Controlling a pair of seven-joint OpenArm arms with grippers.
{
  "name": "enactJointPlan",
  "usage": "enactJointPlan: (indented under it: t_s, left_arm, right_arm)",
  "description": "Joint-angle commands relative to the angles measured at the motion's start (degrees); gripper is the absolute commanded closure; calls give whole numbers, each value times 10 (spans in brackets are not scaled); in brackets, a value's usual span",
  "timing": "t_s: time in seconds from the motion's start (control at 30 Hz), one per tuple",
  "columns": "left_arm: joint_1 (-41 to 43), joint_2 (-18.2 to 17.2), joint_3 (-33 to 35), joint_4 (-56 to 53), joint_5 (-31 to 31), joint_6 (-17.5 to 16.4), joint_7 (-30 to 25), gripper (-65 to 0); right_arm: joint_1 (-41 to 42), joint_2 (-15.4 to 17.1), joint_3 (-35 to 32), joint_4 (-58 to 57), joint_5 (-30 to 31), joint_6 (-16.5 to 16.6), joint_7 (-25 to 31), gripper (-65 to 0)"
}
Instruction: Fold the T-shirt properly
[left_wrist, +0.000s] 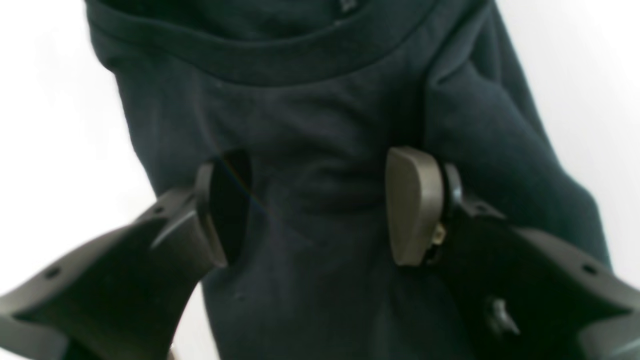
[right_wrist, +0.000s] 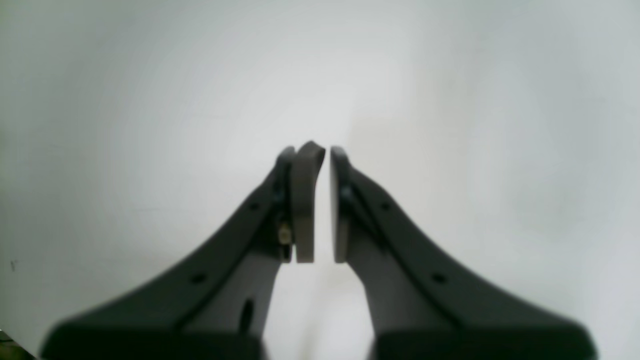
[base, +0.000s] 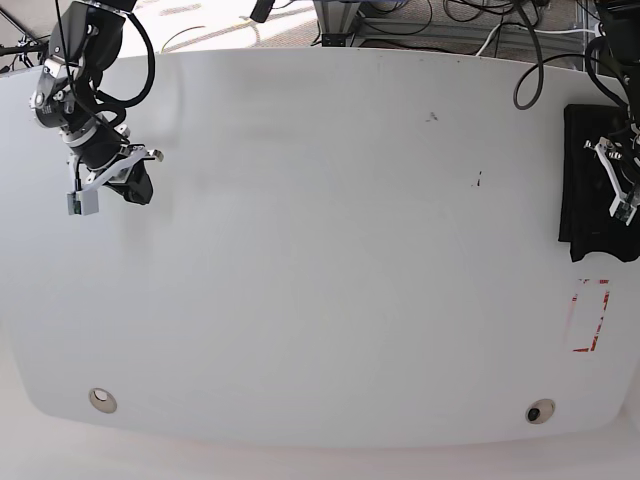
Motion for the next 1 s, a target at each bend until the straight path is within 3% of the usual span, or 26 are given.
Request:
enactJointPlan:
  t_s: [0.0,0.4,0.53,0.57,0.7,0.77,0.9,0.97]
  left_arm:
    - [-7,-22,-23,3,-1,-15,-7,-386]
    - [-25,-15,-53,176,-1,-25,-8,-385]
    - [-24,41,-24,221,0,-25,-39,-385]
    - [-23,56,-12,227,0,-11,-63,-385]
    - [-17,109,46,207,1,102,-159,-385]
    - [-5,134,84,174,1,169,-231,-385]
    - [42,174,132,131,3,272,-380,-386]
    - [72,188,152,121,4,303,-441,-386]
  right_arm:
    - [5,8,0,13,10,4,11,-46]
    - [-7,8,-1,14,7,4,27,-44]
    - [-29,13,-3,15,-22,4,94,-44]
    - [-33,10,-4,17,-50,4,117,-44]
    - [-33,-4,-29,2,-175,4,209,-48]
    - [-36,-18,-41,-22,-251,5,280,-48]
    - [-51,-50,-37,-76,-362,26,413,-49]
    - [-66,-61,-36,-97,-401,27,482,-49]
